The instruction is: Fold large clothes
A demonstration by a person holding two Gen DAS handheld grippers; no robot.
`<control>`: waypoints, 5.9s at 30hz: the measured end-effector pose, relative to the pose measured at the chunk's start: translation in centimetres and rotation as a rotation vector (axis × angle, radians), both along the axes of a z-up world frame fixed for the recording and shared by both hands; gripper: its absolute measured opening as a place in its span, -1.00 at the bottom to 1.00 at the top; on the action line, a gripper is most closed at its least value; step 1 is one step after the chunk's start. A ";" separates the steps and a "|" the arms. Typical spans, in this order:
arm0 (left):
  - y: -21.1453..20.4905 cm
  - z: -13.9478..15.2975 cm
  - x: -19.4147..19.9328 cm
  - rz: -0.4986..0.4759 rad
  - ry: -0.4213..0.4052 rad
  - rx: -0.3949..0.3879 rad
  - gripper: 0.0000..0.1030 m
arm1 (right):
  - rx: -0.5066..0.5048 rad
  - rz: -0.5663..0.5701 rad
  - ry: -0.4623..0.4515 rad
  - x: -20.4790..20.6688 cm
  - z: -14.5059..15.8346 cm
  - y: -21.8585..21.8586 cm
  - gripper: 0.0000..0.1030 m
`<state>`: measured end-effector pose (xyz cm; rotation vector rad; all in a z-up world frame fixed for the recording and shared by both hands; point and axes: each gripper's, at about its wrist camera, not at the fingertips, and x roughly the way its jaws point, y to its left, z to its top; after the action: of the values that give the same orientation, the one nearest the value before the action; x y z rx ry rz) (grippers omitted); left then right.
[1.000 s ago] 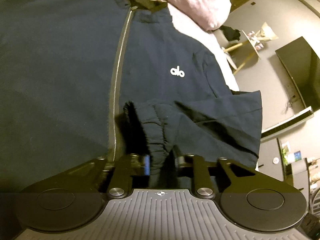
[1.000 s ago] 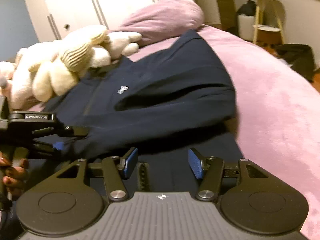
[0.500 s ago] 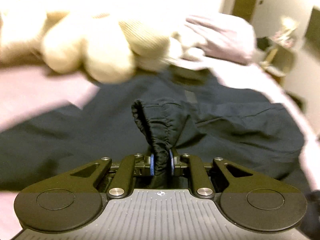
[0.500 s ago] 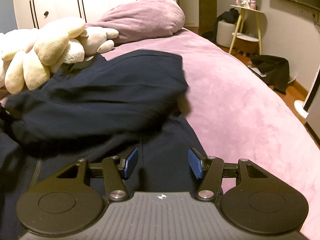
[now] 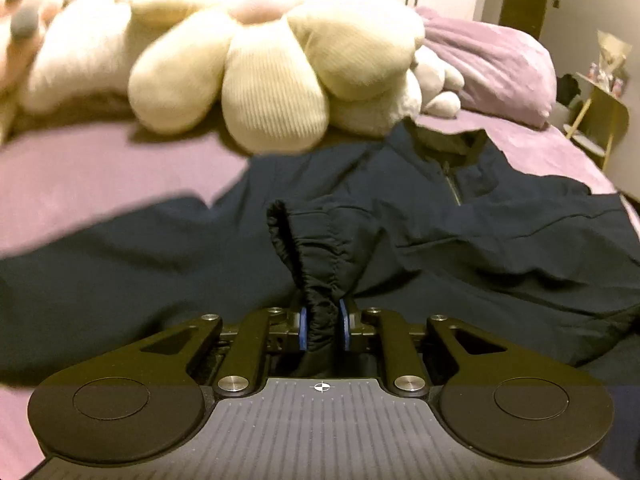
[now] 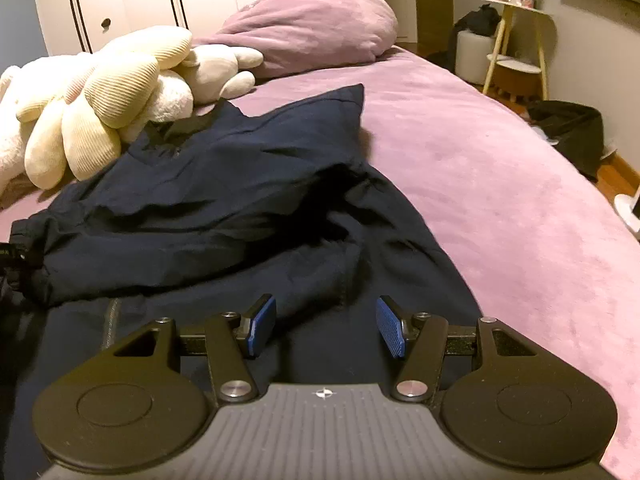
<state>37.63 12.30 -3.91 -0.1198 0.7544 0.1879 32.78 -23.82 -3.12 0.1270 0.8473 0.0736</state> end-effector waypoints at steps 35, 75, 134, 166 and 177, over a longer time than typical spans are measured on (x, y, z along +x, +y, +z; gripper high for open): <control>0.0 -2.9 2.8 0.005 0.085 -0.071 -0.11 | 0.433 -0.253 0.017 9.6 -5.2 -5.8 -0.78; 1.6 -3.2 2.2 0.018 0.035 -0.059 0.80 | -0.210 0.040 -0.218 8.5 -1.8 6.1 -0.64; 1.4 5.1 -1.7 -0.059 -0.190 -0.326 -0.13 | 0.317 0.129 -0.174 0.3 0.3 15.9 -0.64; 12.7 -0.8 -12.3 0.296 -0.022 -0.271 0.98 | 0.386 0.258 0.155 11.5 -2.6 20.1 -0.41; 6.9 0.1 -8.5 0.133 -0.018 -0.159 0.98 | 0.292 0.150 -0.237 7.3 7.2 10.2 -0.85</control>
<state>29.12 19.17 -3.84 -0.3224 0.7433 0.2531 40.12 -13.65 4.03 0.3225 0.6045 0.3476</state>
